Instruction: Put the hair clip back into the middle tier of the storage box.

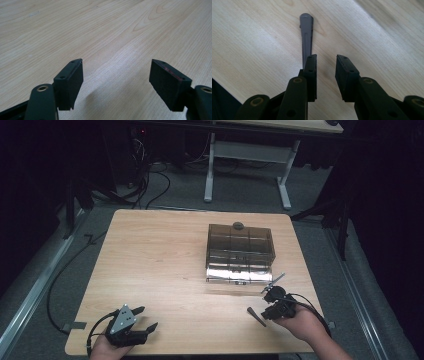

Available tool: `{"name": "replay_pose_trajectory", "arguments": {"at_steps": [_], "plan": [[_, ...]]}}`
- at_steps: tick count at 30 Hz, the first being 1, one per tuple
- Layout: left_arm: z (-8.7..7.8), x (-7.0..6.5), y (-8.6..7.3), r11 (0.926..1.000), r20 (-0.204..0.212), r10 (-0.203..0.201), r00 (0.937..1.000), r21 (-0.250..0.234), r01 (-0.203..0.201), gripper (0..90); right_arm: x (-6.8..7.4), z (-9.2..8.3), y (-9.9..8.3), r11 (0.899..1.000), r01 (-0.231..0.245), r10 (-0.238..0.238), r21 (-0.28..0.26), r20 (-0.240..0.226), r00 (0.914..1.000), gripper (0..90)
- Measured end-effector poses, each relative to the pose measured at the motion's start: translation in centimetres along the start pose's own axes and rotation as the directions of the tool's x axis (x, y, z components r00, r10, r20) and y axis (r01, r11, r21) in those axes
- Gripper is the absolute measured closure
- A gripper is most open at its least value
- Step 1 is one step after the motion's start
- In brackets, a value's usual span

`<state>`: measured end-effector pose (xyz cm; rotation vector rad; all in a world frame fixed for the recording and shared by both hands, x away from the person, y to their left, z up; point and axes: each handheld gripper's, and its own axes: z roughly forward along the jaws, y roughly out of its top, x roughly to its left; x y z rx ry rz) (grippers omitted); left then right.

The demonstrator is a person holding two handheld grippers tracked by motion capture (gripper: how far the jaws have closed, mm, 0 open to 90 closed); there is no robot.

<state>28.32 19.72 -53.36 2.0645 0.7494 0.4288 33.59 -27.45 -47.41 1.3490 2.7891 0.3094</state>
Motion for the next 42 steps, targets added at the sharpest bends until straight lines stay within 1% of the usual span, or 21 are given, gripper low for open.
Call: {"name": "replay_pose_trajectory", "arguments": {"at_steps": [1, 2, 3, 9, 11, 14, 18, 19, 22, 23, 24, 25, 27, 28, 29, 34, 36, 38, 39, 40, 42], "plan": [[0.0, 0.0, 0.0, 1.0000, 0.001, 0.000, 1.0000, 0.001, 0.000, 27.8, 0.2, 0.0, 0.1, 1.000, 0.001, -0.001, 0.009, 0.001, 1.0000, 71.3], [0.0, 0.0, 0.0, 1.0000, 0.001, 0.000, 1.0000, 0.001, 0.000, 27.8, 0.3, 0.0, 0.3, 1.000, 0.014, -0.014, 0.012, 0.001, 0.9999, 71.3], [0.0, 0.0, 0.0, 1.0000, 0.001, 0.000, 1.0000, -0.001, 0.000, 27.8, 0.4, 0.0, 0.4, 1.000, 0.009, -0.009, 0.019, 0.001, 1.0000, 71.3], [0.0, 0.0, 0.0, 1.0000, 0.002, 0.000, 1.0000, 0.000, 0.000, 27.8, 0.9, 0.1, 1.1, 0.999, 0.021, -0.021, 0.039, -0.004, 0.9998, 70.7], [0.0, 0.0, 0.0, 1.0000, 0.004, 0.001, 1.0000, 0.003, -0.001, 27.8, 1.0, 0.3, 1.4, 0.999, 0.035, -0.034, 0.042, -0.006, 0.9994, 70.2], [0.0, 0.0, 0.0, 1.0000, 0.004, 0.002, 1.0000, 0.003, -0.002, 27.8, 1.3, 0.5, 1.7, 0.998, 0.034, -0.034, 0.057, -0.007, 0.9994, 69.8], [0.0, 0.0, 0.0, 1.0000, 0.006, 0.002, 1.0000, 0.003, -0.002, 27.8, 1.7, 1.1, 2.2, 0.996, 0.046, -0.046, 0.074, -0.007, 0.9989, 69.8], [0.0, 0.0, 0.0, 1.0000, 0.006, 0.002, 1.0000, 0.003, -0.002, 27.8, 1.7, 1.3, 2.3, 0.995, 0.063, -0.062, 0.073, -0.008, 0.9980, 69.9], [0.0, 0.0, 0.0, 1.0000, 0.009, 0.002, 1.0000, 0.004, -0.002, 27.8, 2.0, 1.5, 2.7, 0.995, 0.046, -0.046, 0.085, -0.005, 0.9989, 70.1], [0.0, 0.0, 0.0, 1.0000, 0.009, 0.002, 1.0000, 0.004, -0.002, 27.7, 1.9, 1.5, 2.8, 0.995, 0.060, -0.060, 0.085, -0.002, 0.9982, 70.2], [0.0, 0.0, 0.0, 1.0000, 0.009, 0.003, 1.0000, 0.003, -0.003, 27.8, 1.9, 1.6, 2.9, 0.994, 0.064, -0.064, 0.083, -0.001, 0.9979, 70.6], [0.0, 0.0, 0.0, 1.0000, 0.010, 0.003, 1.0000, 0.004, -0.003, 27.7, 2.0, 1.6, 2.9, 0.995, 0.055, -0.055, 0.088, 0.002, 0.9985, 71.2], [0.0, 0.0, 0.0, 1.0000, 0.010, 0.003, 0.9999, 0.004, -0.003, 27.8, 1.9, 1.6, 3.1, 0.995, 0.051, -0.052, 0.091, 0.003, 0.9987, 72.5], [0.0, 0.0, 0.0, 1.0000, 0.010, 0.004, 0.9999, 0.004, -0.004, 27.8, 2.1, 1.6, 3.1, 0.995, 0.033, -0.033, 0.097, 0.003, 0.9994, 73.4], [0.0, 0.0, 0.0, 1.0000, 0.010, 0.004, 0.9999, 0.004, -0.004, 27.7, 1.9, 1.6, 3.1, 0.994, 0.059, -0.060, 0.092, 0.005, 0.9982, 73.9], [0.0, 0.0, 0.0, 1.0000, 0.011, 0.004, 0.9999, 0.005, -0.004, 27.8, 2.1, 1.8, 3.2, 0.993, 0.049, -0.050, 0.106, 0.003, 0.9987, 75.9], [0.0, 0.0, 0.0, 1.0000, 0.011, 0.004, 0.9999, 0.005, -0.004, 27.8, 2.0, 1.9, 3.3, 0.992, 0.066, -0.068, 0.110, 0.008, 0.9977, 77.2], [0.0, 0.0, 0.0, 1.0000, 0.011, 0.004, 0.9999, 0.006, -0.004, 27.8, 2.2, 2.0, 3.4, 0.992, 0.052, -0.053, 0.115, 0.007, 0.9986, 78.1], [0.0, 0.0, 0.0, 1.0000, 0.010, 0.004, 0.9999, 0.004, -0.004, 27.8, 2.1, 2.0, 3.4, 0.991, 0.062, -0.063, 0.115, 0.007, 0.9980, 78.9], [0.0, 0.0, 0.0, 1.0000, 0.010, 0.004, 0.9999, 0.004, -0.004, 27.8, 2.2, 2.1, 3.4, 0.991, 0.058, -0.060, 0.120, 0.009, 0.9982, 79.3], [0.0, 0.0, 0.0, 1.0000, 0.011, 0.004, 0.9999, 0.005, -0.004, 27.8, 2.1, 2.1, 3.4, 0.990, 0.067, -0.069, 0.121, 0.007, 0.9976, 79.4]]}}
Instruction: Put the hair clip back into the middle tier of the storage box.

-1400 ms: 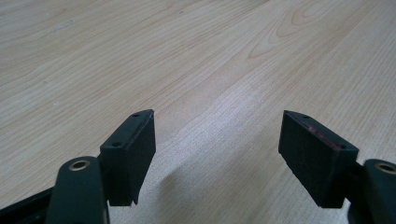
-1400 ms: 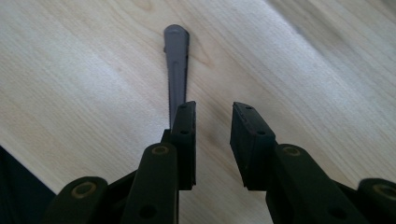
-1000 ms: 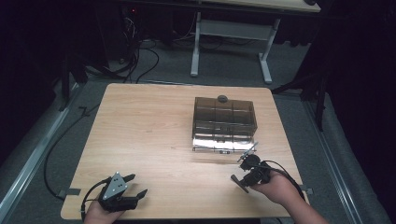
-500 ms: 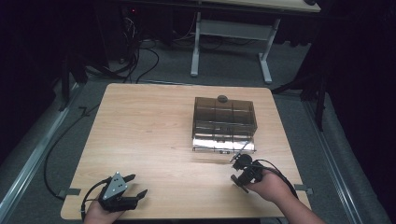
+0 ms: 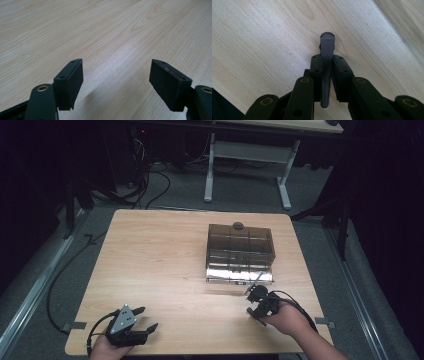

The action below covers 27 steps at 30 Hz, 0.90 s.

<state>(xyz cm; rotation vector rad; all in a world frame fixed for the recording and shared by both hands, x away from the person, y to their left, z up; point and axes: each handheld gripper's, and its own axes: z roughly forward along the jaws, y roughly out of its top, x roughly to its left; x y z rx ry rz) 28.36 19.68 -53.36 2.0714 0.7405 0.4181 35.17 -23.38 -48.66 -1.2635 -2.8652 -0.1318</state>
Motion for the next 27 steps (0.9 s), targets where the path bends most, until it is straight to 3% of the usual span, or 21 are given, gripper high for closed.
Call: {"name": "replay_pose_trajectory", "arguments": {"at_steps": [7, 27], "plan": [[0.0, 0.0, 0.0, 1.0000, 0.000, 0.001, 1.0000, 0.001, -0.001, 27.8, 0.0, -0.1, 0.1, 1.000, 0.006, -0.006, -0.001, 0.002, 1.0000, 79.9], [0.0, 0.0, 0.0, 1.0000, 0.002, 0.000, 1.0000, 0.000, 0.000, 27.8, -1.4, -3.3, 0.7, 0.998, -0.029, 0.028, -0.048, -0.015, 0.9995, 80.0]]}}
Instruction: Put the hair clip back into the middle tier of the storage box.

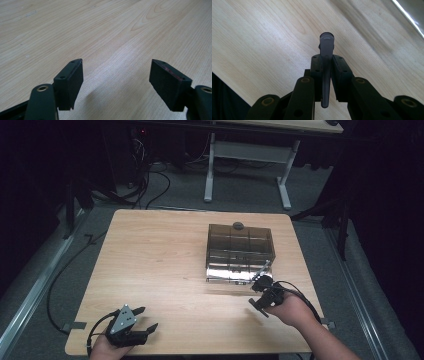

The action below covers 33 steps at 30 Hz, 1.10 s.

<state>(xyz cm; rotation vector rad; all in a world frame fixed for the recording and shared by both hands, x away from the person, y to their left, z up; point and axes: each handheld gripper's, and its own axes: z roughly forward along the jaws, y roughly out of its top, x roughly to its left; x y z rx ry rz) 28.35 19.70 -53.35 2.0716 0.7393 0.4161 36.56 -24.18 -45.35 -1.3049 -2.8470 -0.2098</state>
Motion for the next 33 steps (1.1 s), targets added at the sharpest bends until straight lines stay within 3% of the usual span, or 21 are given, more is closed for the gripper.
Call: {"name": "replay_pose_trajectory", "arguments": {"at_steps": [12, 33], "plan": [[0.0, 0.1, 0.0, 1.0000, 0.003, -0.006, 1.0000, -0.001, 0.006, 27.7, -0.6, -1.5, 1.5, 1.000, 0.014, -0.014, -0.009, 0.015, 0.9998, 80.0], [0.0, 0.1, 0.0, 1.0000, 0.005, -0.004, 1.0000, -0.002, 0.004, 27.7, -2.3, -3.3, 5.1, 0.999, -0.004, 0.005, -0.044, 0.023, 0.9997, 80.0]]}}
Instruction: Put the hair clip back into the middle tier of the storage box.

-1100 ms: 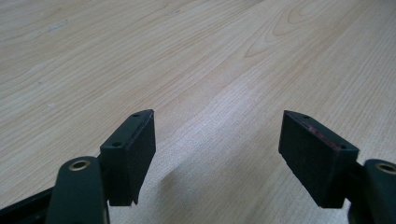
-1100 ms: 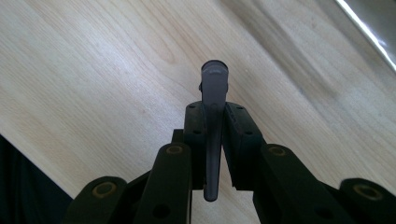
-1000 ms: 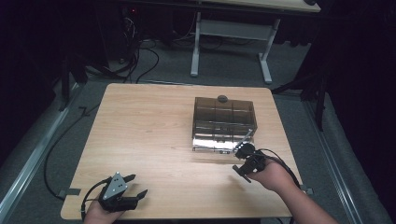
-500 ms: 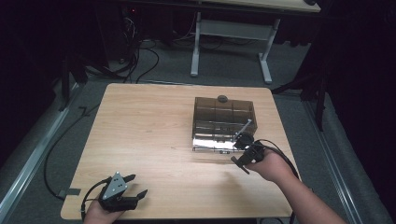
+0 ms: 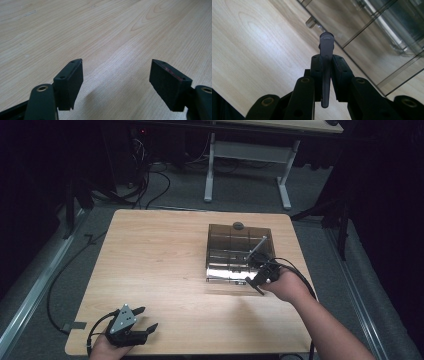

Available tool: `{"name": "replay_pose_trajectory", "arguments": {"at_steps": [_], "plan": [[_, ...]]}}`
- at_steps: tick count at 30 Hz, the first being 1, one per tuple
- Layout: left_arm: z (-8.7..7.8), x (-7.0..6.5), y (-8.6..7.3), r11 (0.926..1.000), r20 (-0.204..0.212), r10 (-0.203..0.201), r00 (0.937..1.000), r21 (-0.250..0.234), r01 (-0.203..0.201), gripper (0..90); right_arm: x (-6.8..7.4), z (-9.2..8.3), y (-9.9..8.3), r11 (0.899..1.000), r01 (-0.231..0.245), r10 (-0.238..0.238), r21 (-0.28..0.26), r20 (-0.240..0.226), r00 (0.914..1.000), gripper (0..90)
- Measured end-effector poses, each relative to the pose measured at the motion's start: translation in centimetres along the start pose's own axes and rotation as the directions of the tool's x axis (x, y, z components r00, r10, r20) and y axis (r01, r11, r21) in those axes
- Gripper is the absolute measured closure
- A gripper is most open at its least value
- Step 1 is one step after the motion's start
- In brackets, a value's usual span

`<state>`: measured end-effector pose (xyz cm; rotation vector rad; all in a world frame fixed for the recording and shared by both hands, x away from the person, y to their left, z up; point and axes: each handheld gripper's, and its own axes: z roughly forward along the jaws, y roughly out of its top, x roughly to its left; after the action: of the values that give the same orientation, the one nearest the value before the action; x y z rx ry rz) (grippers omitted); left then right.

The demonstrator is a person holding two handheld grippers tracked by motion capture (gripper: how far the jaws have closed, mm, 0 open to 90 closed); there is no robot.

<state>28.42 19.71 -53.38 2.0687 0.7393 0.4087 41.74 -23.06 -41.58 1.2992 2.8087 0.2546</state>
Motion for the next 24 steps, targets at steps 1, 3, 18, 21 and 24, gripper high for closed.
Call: {"name": "replay_pose_trajectory", "arguments": {"at_steps": [1, 3, 18, 21, 24], "plan": [[0.0, 0.0, 0.0, 1.0000, 0.001, 0.000, 1.0000, 0.000, 0.000, 27.7, -0.1, 0.0, 0.1, 1.000, 0.001, -0.001, 0.000, 0.000, 1.0000, 80.0], [0.0, 0.0, 0.0, 1.0000, 0.004, -0.001, 1.0000, 0.001, 0.001, 27.6, -0.2, 0.1, 0.5, 1.000, 0.005, -0.005, -0.003, 0.001, 1.0000, 80.0], [0.0, 0.0, 0.0, 1.0000, 0.007, 0.002, 1.0000, 0.001, -0.002, 27.6, -0.6, 0.6, 3.7, 1.000, 0.022, -0.022, 0.003, 0.008, 0.9997, 80.0], [-0.1, 0.1, 0.0, 1.0000, 0.004, 0.005, 1.0000, -0.002, -0.005, 27.6, -0.6, 0.7, 4.2, 0.999, 0.036, -0.036, 0.006, 0.011, 0.9993, 79.9], [-0.1, 0.0, 0.0, 1.0000, 0.005, 0.004, 1.0000, -0.002, -0.004, 27.6, -0.6, 0.8, 4.9, 1.000, 0.029, -0.029, 0.004, 0.006, 0.9996, 79.9]]}}
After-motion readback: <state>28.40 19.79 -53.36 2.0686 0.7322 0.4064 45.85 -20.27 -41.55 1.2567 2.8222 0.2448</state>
